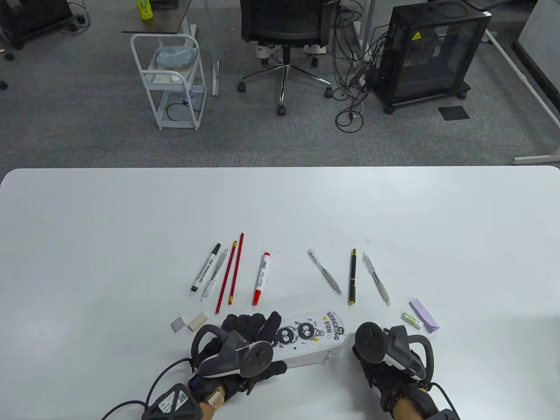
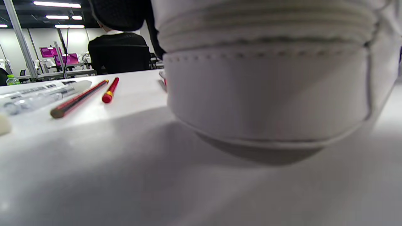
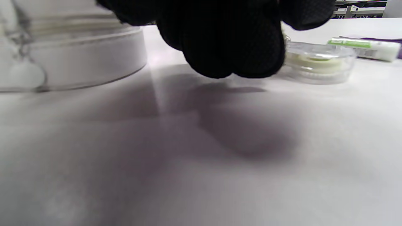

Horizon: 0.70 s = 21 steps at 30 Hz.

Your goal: Pack double-layer zippered pencil case

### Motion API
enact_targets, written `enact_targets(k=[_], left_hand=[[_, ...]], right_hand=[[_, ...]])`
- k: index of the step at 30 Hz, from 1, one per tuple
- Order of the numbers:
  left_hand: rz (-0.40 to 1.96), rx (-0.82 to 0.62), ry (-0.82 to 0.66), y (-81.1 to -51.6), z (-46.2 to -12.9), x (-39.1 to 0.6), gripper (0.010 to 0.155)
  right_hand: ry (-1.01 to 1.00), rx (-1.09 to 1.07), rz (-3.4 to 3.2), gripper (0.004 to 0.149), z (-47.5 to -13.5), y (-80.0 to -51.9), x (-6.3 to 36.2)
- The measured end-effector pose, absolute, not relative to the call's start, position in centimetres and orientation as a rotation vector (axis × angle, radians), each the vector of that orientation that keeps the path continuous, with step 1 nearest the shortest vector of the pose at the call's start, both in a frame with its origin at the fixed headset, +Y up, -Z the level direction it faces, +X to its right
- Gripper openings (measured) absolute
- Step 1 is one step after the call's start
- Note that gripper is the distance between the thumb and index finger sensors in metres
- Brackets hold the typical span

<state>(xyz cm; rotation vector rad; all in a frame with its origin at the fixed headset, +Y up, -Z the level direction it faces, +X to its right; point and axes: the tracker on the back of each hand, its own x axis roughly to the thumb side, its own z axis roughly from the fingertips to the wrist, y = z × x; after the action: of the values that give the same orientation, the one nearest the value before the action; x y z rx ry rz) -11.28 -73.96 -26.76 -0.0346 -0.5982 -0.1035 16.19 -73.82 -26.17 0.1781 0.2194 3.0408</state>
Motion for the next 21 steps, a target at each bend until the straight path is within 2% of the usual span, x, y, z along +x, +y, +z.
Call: enact_targets(k=[5,6,10,14,18,21], left_hand=[[-0.084,-0.074,-0.574,-74.5,-26.8,-11.1,0.094],[-0.085,-0.073,-0.57,-74.5,-26.7,-11.0,0.094],[-0.091,-0.079,-0.538,-74.6,-26.3,-10.7,0.095],[-0.104,-0.069,-0.556,-74.7,-25.2,-9.6,0.094],[-0.099,-0.07,-0.566,-74.8,-24.6,-9.1,0.093],[-0.076,-0.072,-0.577,-74.8,-24.7,-9.1,0.093]], right_hand=[[0.24,0.212,3.096,0.051,-25.8,-73.9,15.2],[0.24,0.215,3.102,0.054,-25.6,-73.9,14.8],[0.23,0.128,3.151,0.086,-24.7,-74.1,13.1],[0.184,0.074,3.242,0.097,-24.8,-74.8,12.1],[0.096,0.023,3.12,0.093,-25.3,-75.3,12.9],[0.062,0.002,3.052,0.081,-25.4,-75.3,13.4]])
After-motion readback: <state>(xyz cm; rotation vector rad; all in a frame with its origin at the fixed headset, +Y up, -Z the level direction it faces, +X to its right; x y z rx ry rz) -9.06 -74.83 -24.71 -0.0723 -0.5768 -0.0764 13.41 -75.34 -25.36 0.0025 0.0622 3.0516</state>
